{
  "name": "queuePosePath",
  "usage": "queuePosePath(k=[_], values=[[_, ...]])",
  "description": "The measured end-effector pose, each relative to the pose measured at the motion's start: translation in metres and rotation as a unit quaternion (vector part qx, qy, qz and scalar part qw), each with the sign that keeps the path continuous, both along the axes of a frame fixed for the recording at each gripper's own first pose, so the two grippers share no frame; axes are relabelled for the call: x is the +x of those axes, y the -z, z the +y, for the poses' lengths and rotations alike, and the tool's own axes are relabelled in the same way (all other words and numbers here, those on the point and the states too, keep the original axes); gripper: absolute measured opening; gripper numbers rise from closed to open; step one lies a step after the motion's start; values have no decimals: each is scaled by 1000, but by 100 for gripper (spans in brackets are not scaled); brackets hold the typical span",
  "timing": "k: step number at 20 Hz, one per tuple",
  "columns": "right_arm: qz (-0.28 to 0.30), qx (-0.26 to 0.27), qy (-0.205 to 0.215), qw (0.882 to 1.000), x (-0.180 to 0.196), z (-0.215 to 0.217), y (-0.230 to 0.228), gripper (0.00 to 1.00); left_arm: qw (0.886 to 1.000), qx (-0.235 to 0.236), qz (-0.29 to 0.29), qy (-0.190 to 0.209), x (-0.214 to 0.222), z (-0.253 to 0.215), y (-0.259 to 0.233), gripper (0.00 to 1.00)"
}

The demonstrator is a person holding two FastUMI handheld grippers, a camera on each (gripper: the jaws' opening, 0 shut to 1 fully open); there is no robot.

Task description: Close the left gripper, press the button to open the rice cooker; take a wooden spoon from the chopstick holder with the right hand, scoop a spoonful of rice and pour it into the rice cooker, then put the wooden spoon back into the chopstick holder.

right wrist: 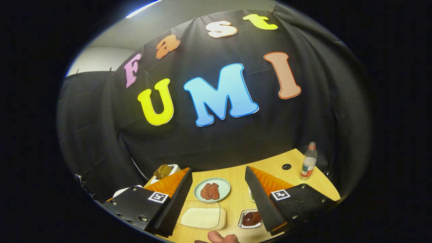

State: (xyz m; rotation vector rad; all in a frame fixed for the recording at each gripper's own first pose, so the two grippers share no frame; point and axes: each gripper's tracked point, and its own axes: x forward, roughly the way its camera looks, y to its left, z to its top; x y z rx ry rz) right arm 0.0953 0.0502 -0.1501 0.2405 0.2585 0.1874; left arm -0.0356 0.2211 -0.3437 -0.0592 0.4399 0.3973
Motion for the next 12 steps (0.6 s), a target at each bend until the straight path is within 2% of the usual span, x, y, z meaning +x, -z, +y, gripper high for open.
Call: queuePosePath(k=[2, 3, 5, 6, 7, 12], values=[[4, 3, 3, 1000, -3, -1, 2, 95, 1000, -5, 28, 1, -10, -5, 21, 100], [6, 5, 3, 1000, -4, -2, 3, 95, 1000, 6, 19, 2, -10, -5, 18, 100], [10, 2, 3, 1000, -9, -3, 5, 95, 1000, -10, 20, -4, -11, -3, 20, 100], [10, 0, 2, 1000, -10, -4, 6, 95, 1000, -20, 22, -4, -11, -4, 22, 91], [12, -2, 2, 1000, -11, -4, 7, 95, 1000, -22, 20, 0, -12, -5, 24, 100], [13, -4, -3, 1000, -18, 0, 6, 95, 1000, -6, 0, 12, -13, -4, 22, 100]])
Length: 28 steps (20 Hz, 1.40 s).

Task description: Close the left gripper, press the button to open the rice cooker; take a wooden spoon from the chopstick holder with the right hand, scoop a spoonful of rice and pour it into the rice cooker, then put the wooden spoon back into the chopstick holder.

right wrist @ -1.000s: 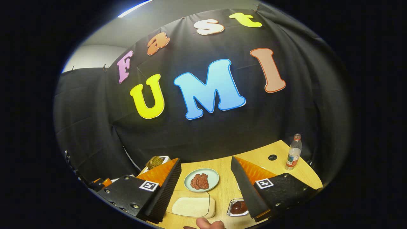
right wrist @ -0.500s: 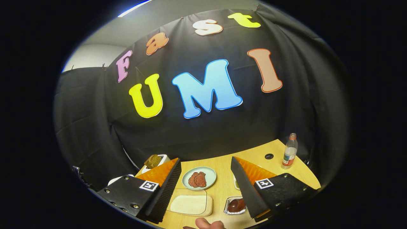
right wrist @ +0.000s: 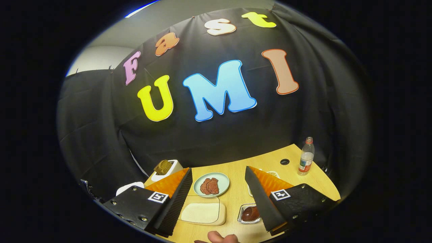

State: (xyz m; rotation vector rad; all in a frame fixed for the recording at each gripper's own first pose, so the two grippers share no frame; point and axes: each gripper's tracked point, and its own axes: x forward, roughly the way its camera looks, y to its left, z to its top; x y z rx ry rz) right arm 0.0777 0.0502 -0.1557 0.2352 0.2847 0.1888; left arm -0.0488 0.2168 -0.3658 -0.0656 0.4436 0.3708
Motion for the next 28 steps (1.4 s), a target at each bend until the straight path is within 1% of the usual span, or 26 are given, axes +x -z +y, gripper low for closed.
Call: queuePosePath(k=[2, 3, 4, 5, 6, 8, 9, 10, 12, 14, 15, 16, 17, 19, 21, 25, 28], values=[[-5, -3, 0, 1000, -2, 0, -3, 95, 1000, 5, 5, 9, 2, 0, -4, 100], [-3, -4, 2, 1000, -3, -2, -2, 95, 1000, 7, 9, 14, 2, 0, -6, 97], [-2, -2, 4, 1000, -3, -3, -1, 95, 1000, 7, 3, 10, 1, 2, -15, 97], [-3, 0, 5, 1000, -4, -3, -3, 95, 1000, 11, -17, 6, 5, 5, -29, 97], [-5, -1, 8, 1000, -4, -5, -4, 95, 999, 16, -37, 4, 8, 5, -48, 100], [-10, -7, 13, 1000, -4, -7, -8, 95, 997, 27, -71, 1, 20, 6, -90, 96], [-14, -12, 13, 1000, -4, -6, -10, 95, 996, 24, -89, 6, 27, 2, -112, 89], [-20, -19, 13, 1000, -5, -5, -14, 95, 993, 20, -113, 16, 36, -7, -142, 100], [-39, -29, 17, 999, -7, -4, -28, 95, 988, 11, -146, 57, 52, -32, -191, 99], [-61, -38, 25, 997, -12, -3, -49, 95, 981, 39, -169, 88, 63, -49, -240, 98], [-70, -44, 31, 996, -14, -4, -59, 95, 978, 54, -172, 103, 68, -56, -256, 98], [-79, -50, 36, 995, -18, -3, -70, 95, 975, 61, -178, 117, 72, -67, -275, 98], [-85, -54, 41, 994, -22, -2, -80, 95, 972, 56, -186, 132, 76, -80, -290, 99], [-94, -59, 49, 993, -32, 0, -101, 95, 967, 34, -200, 152, 80, -103, -314, 99], [-95, -63, 60, 992, -42, 3, -116, 95, 965, 18, -206, 159, 81, -117, -333, 99], [-114, -81, 78, 987, -67, 11, -145, 95, 961, 16, -210, 181, 77, -134, -365, 99], [-119, -84, 78, 986, -77, 19, -158, 94, 961, 3, -203, 187, 76, -137, -368, 99]])
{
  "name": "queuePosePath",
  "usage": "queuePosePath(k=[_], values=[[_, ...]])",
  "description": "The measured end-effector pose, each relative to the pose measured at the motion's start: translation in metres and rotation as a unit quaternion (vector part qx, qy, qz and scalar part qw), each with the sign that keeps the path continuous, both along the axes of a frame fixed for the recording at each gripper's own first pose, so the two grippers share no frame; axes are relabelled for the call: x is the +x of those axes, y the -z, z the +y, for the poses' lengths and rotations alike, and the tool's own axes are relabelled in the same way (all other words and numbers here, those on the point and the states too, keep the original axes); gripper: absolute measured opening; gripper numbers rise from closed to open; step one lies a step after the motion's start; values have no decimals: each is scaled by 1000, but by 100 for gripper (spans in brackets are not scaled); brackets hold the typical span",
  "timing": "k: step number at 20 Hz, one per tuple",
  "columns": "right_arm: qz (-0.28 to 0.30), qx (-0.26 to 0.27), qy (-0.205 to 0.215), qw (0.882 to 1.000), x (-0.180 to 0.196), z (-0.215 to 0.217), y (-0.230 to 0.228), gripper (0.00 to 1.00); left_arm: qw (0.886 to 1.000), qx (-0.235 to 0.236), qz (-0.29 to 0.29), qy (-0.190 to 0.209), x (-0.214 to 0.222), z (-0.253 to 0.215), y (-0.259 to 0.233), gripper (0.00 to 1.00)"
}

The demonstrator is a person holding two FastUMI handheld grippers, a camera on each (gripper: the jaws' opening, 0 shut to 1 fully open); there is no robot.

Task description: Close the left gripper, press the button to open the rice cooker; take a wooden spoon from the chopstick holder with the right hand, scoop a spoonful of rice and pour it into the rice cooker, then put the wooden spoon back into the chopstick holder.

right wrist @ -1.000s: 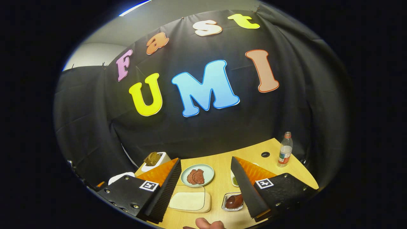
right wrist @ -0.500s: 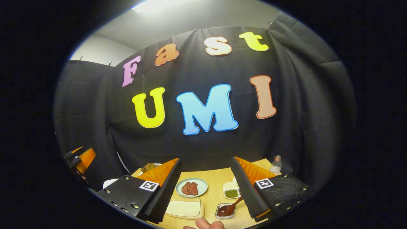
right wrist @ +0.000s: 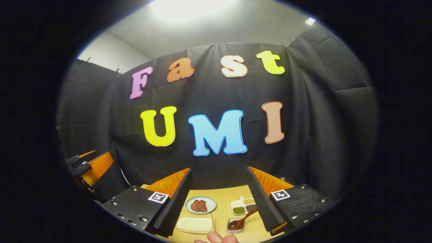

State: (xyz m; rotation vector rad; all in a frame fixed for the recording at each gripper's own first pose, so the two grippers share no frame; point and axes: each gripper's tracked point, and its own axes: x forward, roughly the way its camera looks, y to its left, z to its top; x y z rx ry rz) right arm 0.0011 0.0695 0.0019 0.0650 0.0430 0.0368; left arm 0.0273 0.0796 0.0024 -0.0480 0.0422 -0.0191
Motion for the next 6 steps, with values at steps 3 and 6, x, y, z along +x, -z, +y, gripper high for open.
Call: queuePosePath(k=[3, 6], values=[[-3, 1, 0, 1000, -4, 1, -7, 94, 1000, -19, 10, 3, -7, -3, 1, 98], [-7, 6, -4, 1000, -3, -1, -12, 87, 1000, -6, 1, -1, -13, -6, -9, 94]])
